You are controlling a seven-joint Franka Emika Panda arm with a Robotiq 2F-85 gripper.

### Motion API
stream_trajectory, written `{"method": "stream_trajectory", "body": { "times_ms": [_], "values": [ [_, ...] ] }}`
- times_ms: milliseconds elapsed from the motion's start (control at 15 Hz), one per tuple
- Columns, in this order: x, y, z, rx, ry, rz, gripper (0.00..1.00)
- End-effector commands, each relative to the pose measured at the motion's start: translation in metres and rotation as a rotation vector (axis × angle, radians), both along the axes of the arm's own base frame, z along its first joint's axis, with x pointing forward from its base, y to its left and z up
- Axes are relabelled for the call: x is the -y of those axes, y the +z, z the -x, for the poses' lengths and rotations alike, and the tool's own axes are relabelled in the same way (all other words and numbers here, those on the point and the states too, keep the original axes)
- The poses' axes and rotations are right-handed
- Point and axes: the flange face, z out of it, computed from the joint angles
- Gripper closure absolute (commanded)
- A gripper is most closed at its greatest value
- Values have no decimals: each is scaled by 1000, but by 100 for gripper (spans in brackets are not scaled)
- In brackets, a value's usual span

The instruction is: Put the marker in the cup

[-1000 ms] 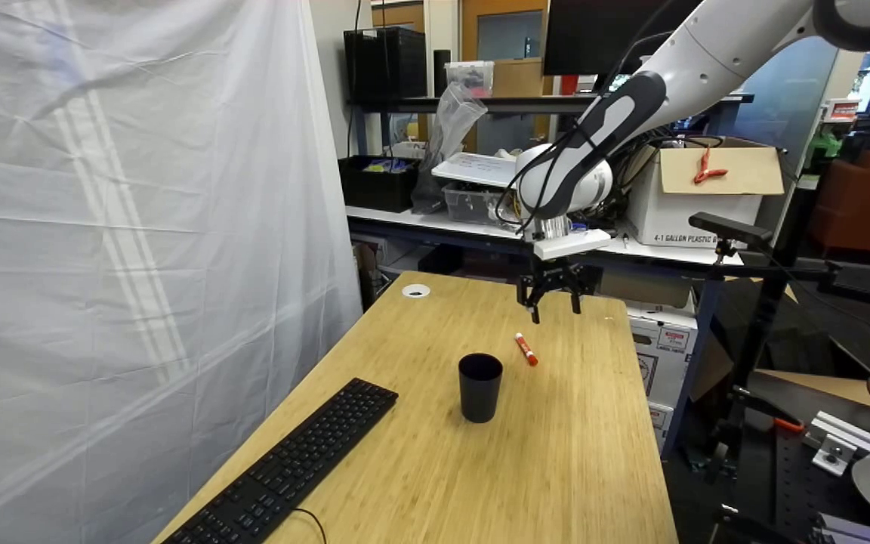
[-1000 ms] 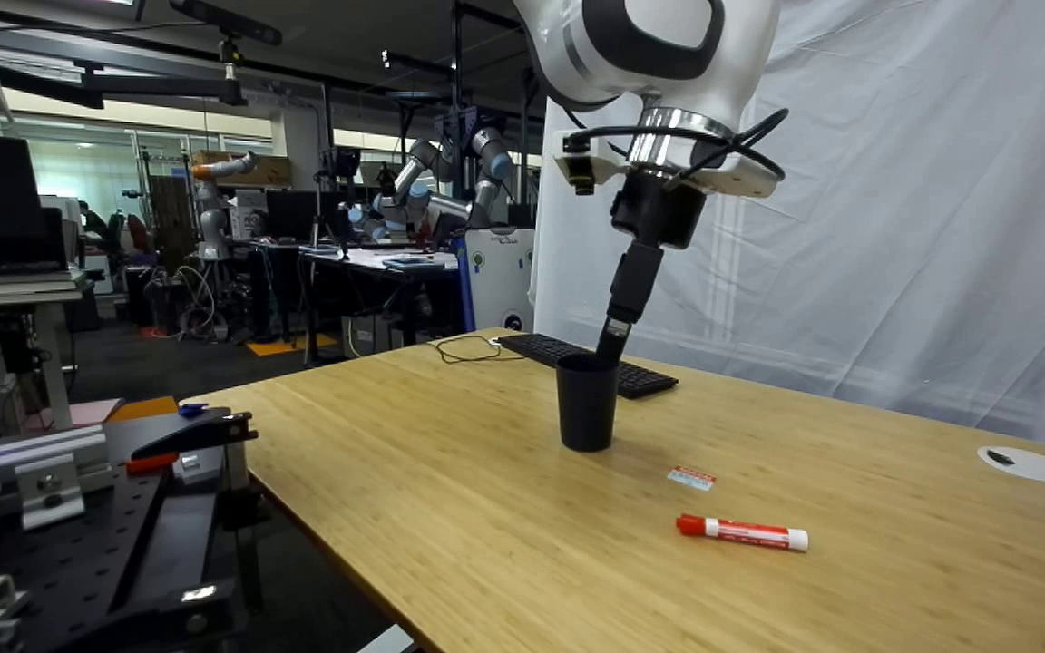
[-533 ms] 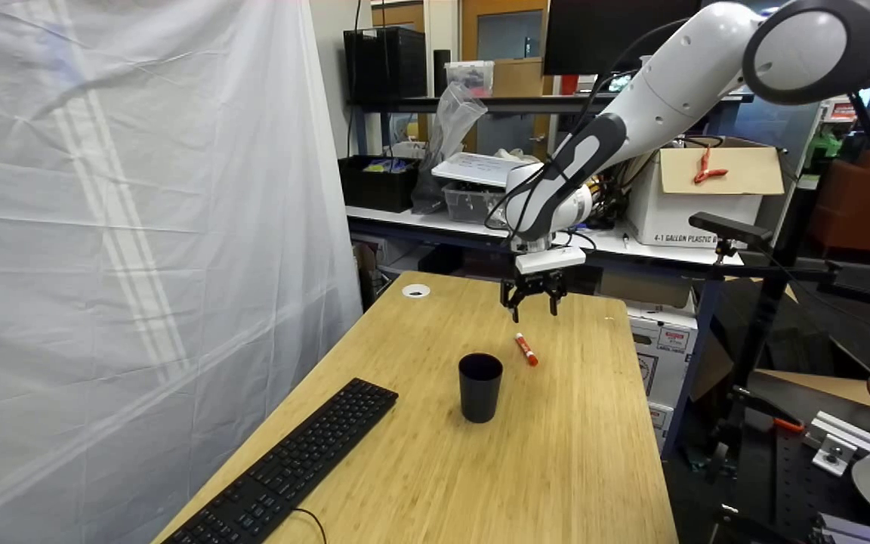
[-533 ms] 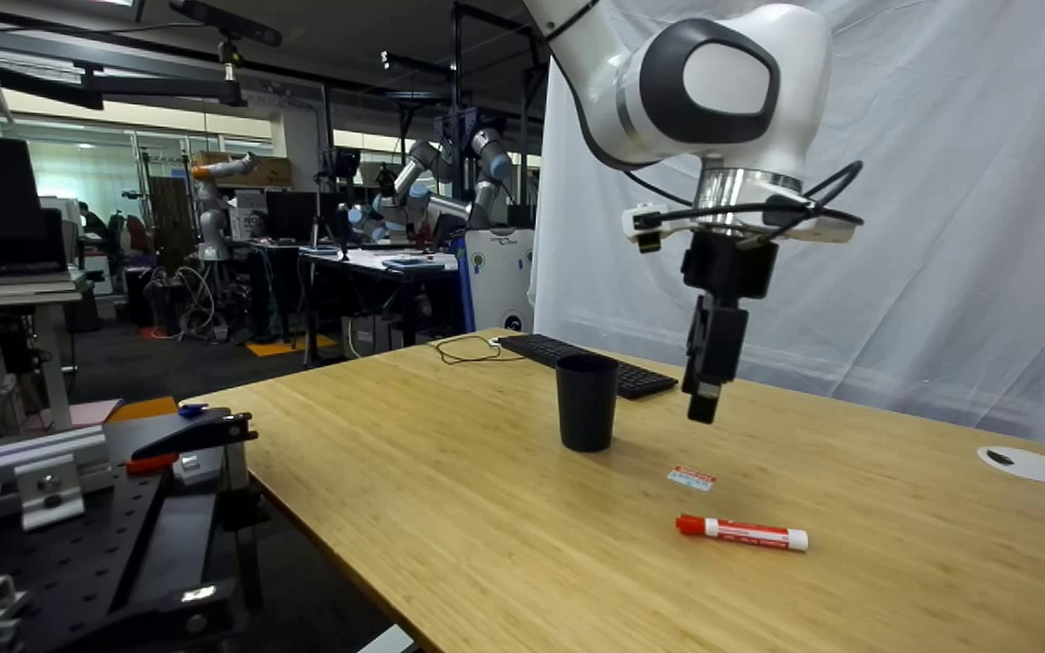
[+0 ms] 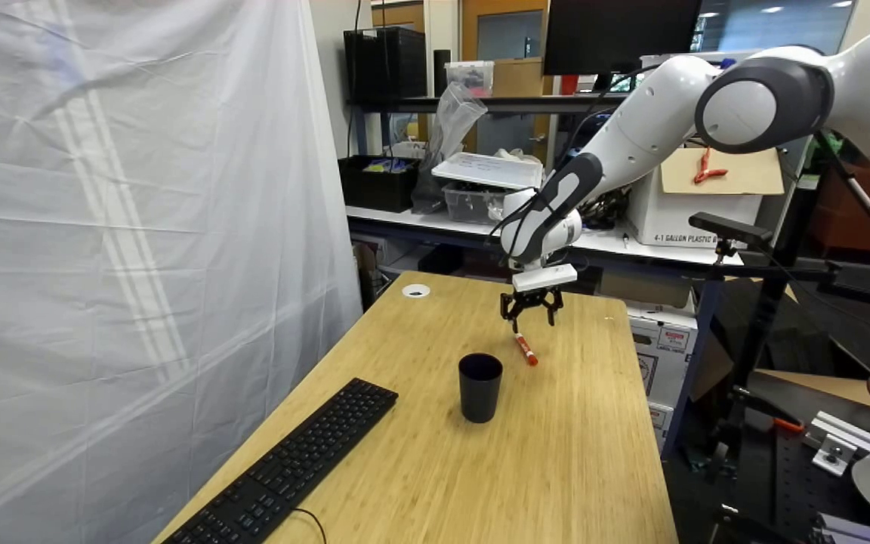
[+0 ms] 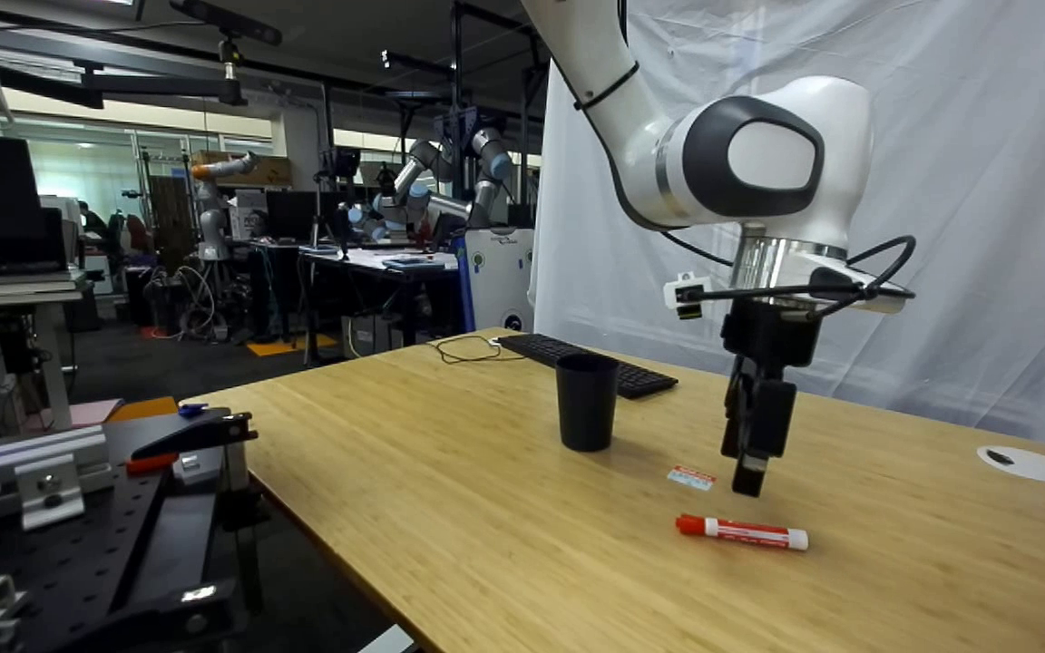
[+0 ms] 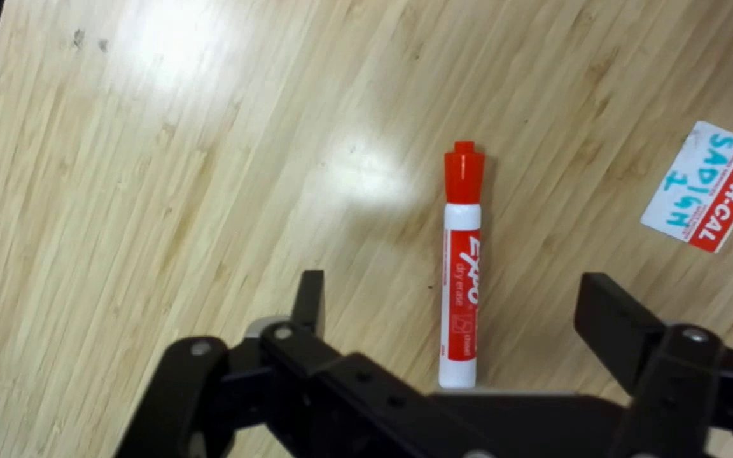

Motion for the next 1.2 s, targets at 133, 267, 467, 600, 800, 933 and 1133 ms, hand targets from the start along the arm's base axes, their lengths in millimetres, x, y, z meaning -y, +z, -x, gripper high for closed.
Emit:
{"method": "stream_trajectory", "body": {
  "times_ms": [133,267,467,600,800,933,1133],
  "values": [
    [2,-22,-15,7,4,9,0],
    [5,-30,-20,6,9,16,0],
    [8,-40,-24,6,13,18,0],
    [9,-45,-27,9,14,19,0],
    [10,-51,-31,16,17,19,0],
    [10,-56,-33,16,19,19,0],
    [9,-61,-35,16,21,19,0]
  ]
}}
